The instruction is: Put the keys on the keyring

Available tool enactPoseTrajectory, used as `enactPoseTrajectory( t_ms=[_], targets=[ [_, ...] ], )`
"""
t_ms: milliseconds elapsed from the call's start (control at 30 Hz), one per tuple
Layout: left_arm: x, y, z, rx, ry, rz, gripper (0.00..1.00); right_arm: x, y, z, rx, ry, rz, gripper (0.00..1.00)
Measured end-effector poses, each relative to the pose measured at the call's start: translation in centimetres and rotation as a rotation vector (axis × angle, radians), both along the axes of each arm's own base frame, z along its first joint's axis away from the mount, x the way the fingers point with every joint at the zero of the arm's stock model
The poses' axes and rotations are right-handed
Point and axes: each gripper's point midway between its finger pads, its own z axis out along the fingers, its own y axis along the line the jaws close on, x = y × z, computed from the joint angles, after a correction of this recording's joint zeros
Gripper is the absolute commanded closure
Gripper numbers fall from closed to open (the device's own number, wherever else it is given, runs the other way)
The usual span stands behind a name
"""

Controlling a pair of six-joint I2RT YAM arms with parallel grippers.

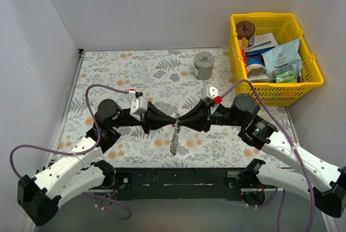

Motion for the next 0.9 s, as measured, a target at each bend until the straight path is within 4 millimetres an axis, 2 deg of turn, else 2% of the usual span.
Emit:
enactPoseTrajectory(
  t_ms=[67,133,367,533,767,900],
  targets=[
    [0.0,0.0,0.0,-0.001,0.001,0.0,1.0,0.0,0.0,0.0,0.0,-0.001,0.002,0.85],
    [0.0,0.0,0.1,-0.004,0.0,-0.001,1.0,-0.1,0.0,0.0,0.0,-0.001,0.005,0.99],
    [0.0,0.0,0.1,-0.005,0.003,-0.001,0.99,0.0,-0.1,0.0,-0.001,-0.003,0.005,0.99],
    [0.4,0.0,-0.3,0.028,-0.004,0.02,0.68,0.6,0.0,-1.0,-0.065,0.011,-0.016,0.99],
    [1.1,0.1,1.7,0.085,-0.076,0.044,0.58,2.1,-0.2,-4.4,-0.263,0.042,-0.057,0.99],
    [2.1,-0.4,1.1,0.157,-0.057,0.042,0.55,2.7,-0.7,-5.1,-0.354,0.028,-0.075,0.99]
  ],
)
